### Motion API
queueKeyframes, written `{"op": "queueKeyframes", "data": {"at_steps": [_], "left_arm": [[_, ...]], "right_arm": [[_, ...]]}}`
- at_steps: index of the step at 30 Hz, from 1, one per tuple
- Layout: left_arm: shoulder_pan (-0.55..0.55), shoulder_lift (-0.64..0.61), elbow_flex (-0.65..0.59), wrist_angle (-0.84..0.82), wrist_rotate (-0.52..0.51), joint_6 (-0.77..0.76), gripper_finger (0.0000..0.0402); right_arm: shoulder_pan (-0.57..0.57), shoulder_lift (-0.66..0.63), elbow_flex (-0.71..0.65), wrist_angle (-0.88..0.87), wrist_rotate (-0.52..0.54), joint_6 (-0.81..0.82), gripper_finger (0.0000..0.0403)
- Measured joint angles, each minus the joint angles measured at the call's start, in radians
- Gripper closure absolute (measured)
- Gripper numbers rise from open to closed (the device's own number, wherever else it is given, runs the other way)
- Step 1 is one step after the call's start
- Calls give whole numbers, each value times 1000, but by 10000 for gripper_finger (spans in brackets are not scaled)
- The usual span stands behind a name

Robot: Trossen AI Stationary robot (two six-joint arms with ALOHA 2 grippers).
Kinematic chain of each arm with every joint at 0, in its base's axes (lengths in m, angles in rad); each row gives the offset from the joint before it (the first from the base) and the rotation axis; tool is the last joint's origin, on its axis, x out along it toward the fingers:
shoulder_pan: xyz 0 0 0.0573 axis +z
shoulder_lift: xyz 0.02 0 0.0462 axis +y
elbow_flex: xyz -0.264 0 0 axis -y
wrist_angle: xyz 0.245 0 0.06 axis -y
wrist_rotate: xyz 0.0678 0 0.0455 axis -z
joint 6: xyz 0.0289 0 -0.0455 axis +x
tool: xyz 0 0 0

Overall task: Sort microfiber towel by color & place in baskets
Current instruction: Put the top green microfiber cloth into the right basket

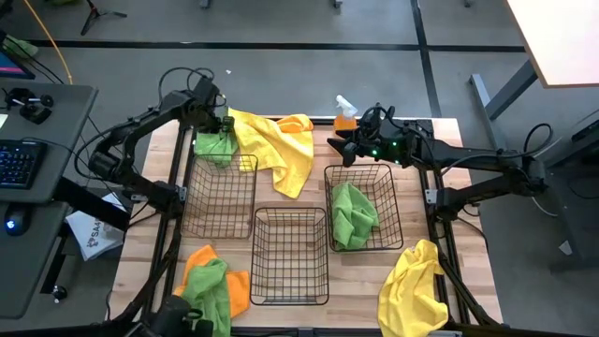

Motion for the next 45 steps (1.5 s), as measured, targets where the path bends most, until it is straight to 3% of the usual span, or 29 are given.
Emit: {"op": "queueKeyframes", "data": {"at_steps": [12,21,28,39,45], "left_arm": [[-5,-3,-89,112,4,-11,275],[-15,117,-87,107,-17,-42,203],[-23,180,-44,78,-51,-85,192],[-64,198,-27,8,-1,-70,192],[-128,198,-36,21,-100,-78,192]], "right_arm": [[0,14,-1,-3,26,-13,153],[0,14,-1,-7,24,-10,153],[0,14,-1,-7,19,-9,153],[0,14,-1,-7,19,-11,153],[0,14,-1,-7,19,-12,153]]}}
